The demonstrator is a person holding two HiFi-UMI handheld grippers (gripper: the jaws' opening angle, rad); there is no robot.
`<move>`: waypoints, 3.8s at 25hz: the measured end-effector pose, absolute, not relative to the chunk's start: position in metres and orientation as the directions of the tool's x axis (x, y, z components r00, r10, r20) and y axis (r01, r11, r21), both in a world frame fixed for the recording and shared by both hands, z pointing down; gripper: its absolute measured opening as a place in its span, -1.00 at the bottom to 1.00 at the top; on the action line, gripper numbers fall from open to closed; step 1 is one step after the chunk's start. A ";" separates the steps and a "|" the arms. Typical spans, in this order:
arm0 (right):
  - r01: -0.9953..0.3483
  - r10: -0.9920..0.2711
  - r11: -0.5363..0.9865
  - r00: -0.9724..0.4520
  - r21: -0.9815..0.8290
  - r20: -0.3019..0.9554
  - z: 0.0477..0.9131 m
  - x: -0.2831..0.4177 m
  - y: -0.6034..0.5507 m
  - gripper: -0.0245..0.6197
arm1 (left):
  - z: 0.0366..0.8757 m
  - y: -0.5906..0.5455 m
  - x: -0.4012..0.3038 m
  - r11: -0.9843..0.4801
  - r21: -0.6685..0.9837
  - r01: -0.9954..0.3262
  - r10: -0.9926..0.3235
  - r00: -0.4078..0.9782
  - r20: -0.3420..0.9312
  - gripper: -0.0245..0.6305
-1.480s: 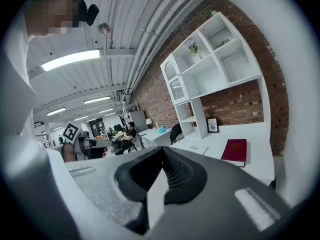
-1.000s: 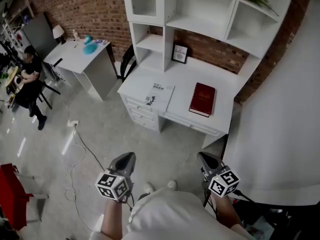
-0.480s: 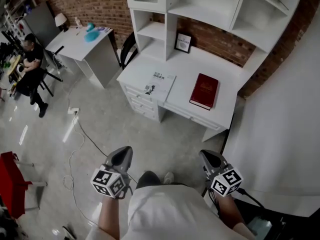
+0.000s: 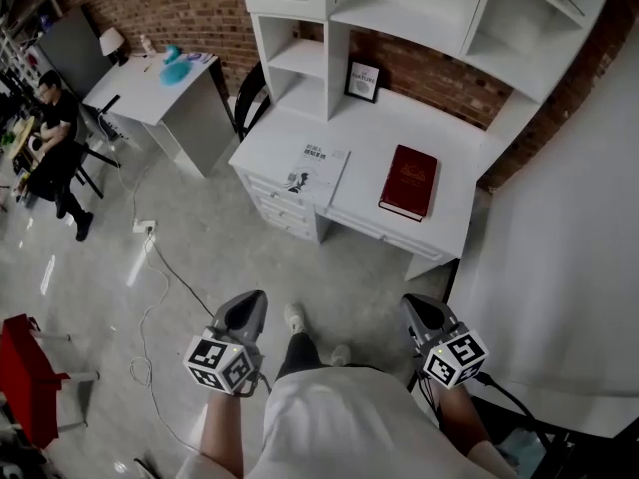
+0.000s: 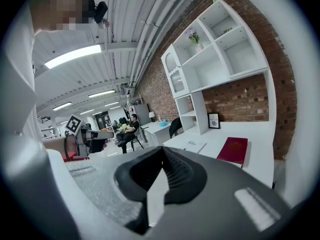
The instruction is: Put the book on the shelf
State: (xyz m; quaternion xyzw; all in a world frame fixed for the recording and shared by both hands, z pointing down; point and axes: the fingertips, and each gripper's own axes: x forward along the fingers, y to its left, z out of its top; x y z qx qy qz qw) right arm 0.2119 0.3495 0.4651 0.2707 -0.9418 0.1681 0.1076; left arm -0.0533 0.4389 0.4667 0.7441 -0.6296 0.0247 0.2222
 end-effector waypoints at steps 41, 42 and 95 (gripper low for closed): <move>-0.645 -0.556 0.733 -0.751 -0.216 0.356 0.472 0.025 0.168 -0.92 | 0.497 0.235 -0.217 -0.275 0.309 -0.911 -0.846 0.381 0.372 -0.90; -0.638 -0.548 0.739 -0.757 -0.219 0.357 0.473 0.026 0.160 -0.92 | 0.498 0.230 -0.215 -0.267 0.308 -0.913 -0.849 0.374 0.373 -0.90; -0.315 -0.049 0.928 -0.629 -0.197 0.776 0.772 -0.103 -0.123 -0.62 | 0.770 0.067 -0.239 -0.088 0.505 -0.859 -0.599 0.451 0.662 -0.88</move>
